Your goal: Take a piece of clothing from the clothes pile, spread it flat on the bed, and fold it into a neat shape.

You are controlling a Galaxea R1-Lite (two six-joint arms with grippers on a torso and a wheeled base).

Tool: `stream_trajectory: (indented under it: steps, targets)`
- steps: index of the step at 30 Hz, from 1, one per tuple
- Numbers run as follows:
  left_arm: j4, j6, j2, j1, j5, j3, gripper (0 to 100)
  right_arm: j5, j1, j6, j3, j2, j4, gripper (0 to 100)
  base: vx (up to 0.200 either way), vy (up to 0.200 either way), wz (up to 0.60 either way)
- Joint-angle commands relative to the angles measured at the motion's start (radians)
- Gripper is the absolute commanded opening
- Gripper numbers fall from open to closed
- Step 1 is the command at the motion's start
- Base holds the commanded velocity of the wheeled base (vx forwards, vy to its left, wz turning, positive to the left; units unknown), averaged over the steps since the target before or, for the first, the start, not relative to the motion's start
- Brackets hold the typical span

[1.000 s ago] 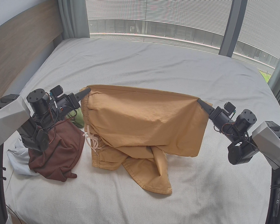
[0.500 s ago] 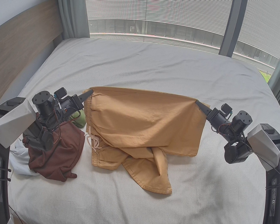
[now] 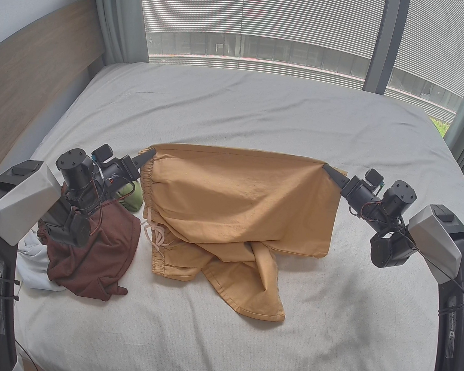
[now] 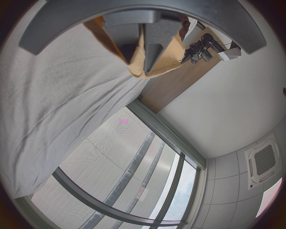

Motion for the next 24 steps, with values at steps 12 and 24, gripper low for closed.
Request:
stream_trajectory:
  steps: [12,24]
  targets:
    - [0.016,-0.031,0.002,-0.006,0.000,-0.040,100,-0.001,-0.029,-0.034,-0.084,0.036,0.056,100,0.000,0.000,0.00]
    - [0.156,-0.031,0.006,-0.017,0.094,-0.094,100,-0.001,-0.079,-0.100,0.080,-0.002,0.013,100,0.000,0.000,0.00]
